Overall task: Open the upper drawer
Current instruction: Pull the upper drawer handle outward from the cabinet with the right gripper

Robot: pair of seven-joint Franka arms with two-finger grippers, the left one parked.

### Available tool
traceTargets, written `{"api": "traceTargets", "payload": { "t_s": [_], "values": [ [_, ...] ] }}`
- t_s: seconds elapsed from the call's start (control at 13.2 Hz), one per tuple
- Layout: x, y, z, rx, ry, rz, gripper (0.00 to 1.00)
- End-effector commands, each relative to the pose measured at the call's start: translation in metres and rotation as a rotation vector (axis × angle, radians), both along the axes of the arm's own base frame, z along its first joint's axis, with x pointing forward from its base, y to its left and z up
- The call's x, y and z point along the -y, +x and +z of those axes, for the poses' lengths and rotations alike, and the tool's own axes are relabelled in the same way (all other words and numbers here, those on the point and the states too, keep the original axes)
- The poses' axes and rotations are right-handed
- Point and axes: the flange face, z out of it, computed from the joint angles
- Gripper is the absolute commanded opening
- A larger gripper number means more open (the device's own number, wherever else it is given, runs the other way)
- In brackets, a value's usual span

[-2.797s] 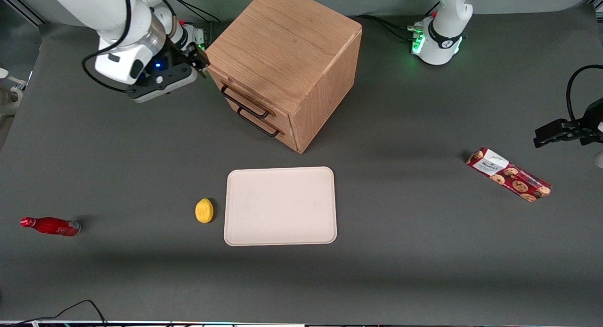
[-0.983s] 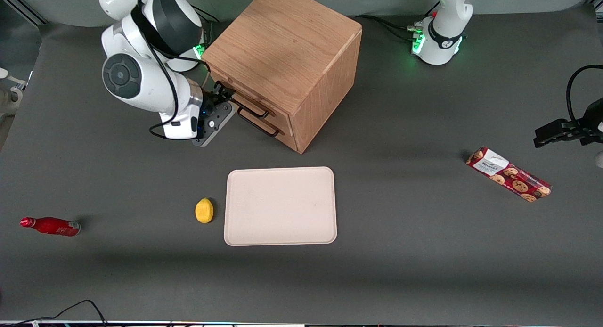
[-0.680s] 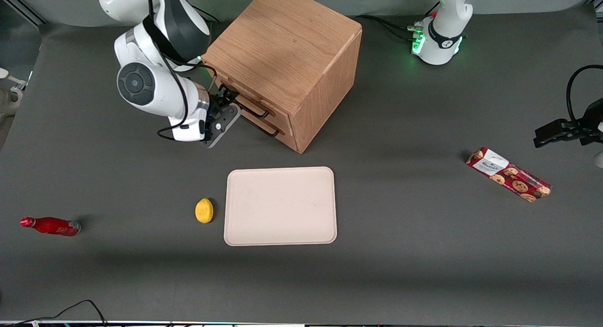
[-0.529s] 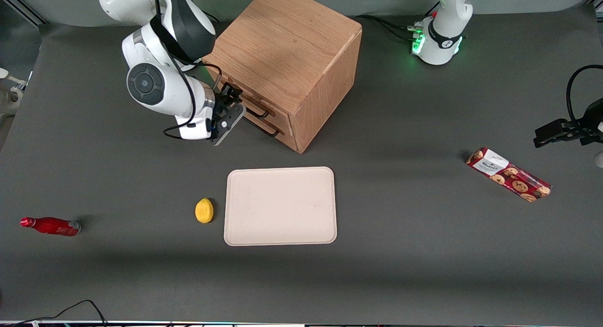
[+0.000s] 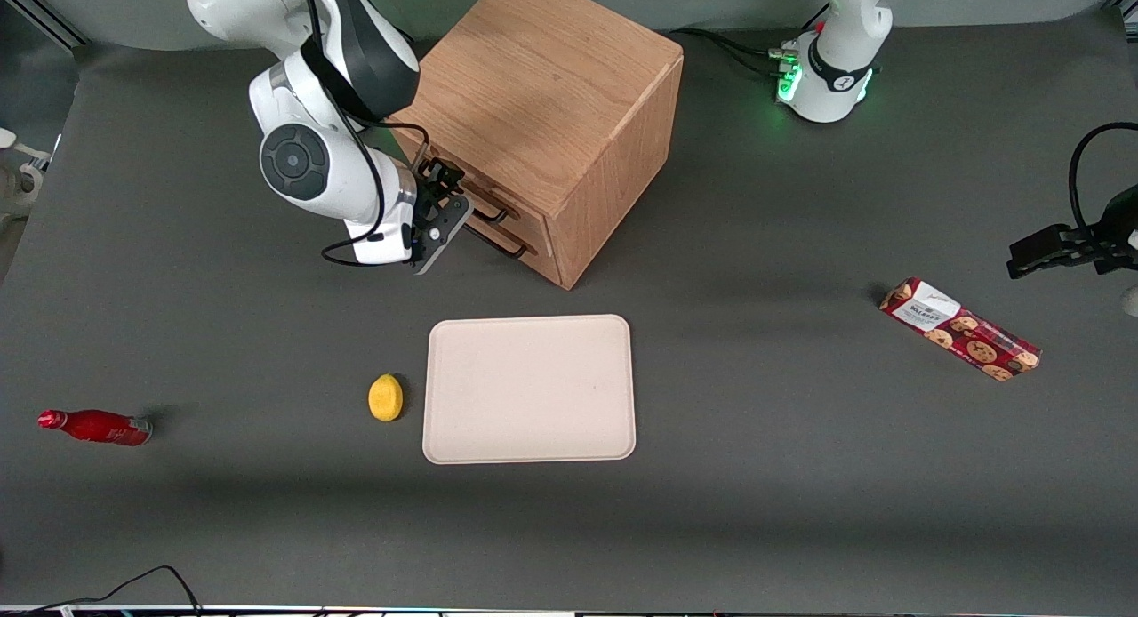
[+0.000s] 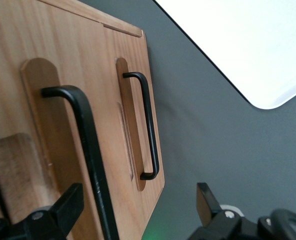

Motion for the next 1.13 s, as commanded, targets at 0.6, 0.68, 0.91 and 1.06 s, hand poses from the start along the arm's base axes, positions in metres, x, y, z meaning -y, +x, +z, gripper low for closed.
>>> {"api": "traceTargets", "payload": {
  "t_s": [0.6, 0.68, 0.91, 1.06],
  "values": [
    [0.002, 0.003, -0.020, 0.016, 0.048, 0.068, 1.00],
    [0.002, 0.004, -0.020, 0.022, 0.050, 0.068, 1.00],
    [0.007, 0.009, -0.020, 0.034, 0.056, 0.089, 1.00],
    [0.015, 0.016, -0.020, 0.042, 0.059, 0.099, 1.00]
  ]
}}
